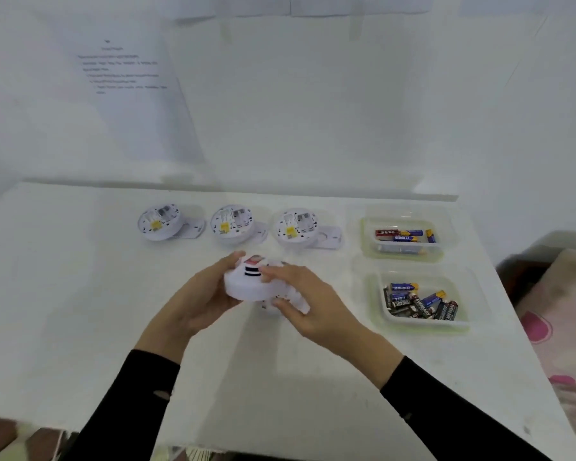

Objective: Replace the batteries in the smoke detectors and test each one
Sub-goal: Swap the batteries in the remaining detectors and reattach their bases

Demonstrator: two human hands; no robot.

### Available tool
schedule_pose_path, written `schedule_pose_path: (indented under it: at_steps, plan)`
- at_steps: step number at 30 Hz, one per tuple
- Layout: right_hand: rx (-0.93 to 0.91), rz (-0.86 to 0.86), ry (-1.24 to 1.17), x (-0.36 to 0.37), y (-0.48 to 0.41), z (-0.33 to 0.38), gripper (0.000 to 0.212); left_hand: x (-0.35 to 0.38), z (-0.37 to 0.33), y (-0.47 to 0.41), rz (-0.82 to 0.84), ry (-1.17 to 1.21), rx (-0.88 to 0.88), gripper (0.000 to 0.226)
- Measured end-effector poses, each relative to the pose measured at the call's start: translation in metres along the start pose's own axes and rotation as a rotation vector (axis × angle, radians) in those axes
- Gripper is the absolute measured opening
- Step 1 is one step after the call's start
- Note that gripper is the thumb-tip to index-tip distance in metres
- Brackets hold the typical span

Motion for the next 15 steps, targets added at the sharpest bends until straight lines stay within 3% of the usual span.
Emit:
schedule_pose_path:
  at_steps: [3,8,13,15]
  plan:
    - [-0.075,-0.007,0.066,0.028,-0.008,-0.010,0.037,-0.058,0.004,0.008,-0.137,-0.026,0.109,0.029]
    - [-0.014,-0.116,0.109,0.079,-0.024,-0.012,0.035,-0.141,0.009,0.012,-0.358,0.012,0.197,0.036]
    - [0.069,-0.079,0.125,0.129,-0.046,-0.008,0.039,-0.176,0.001,0.004,-0.371,-0.021,0.244,0.030]
    - [0.120,-0.069,0.137,0.144,-0.054,-0.010,0.038,-0.184,-0.006,0.003,-0.336,-0.175,0.269,0.026]
Point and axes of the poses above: each hand's wrist, its own y-axis away from the middle knuckle, its own x-axis out of the palm, z = x × y, the point moved 1 cm from there along -y, towards the middle knuckle, and after that the axes turned 4 degrees about z, right-handed, at the moved point
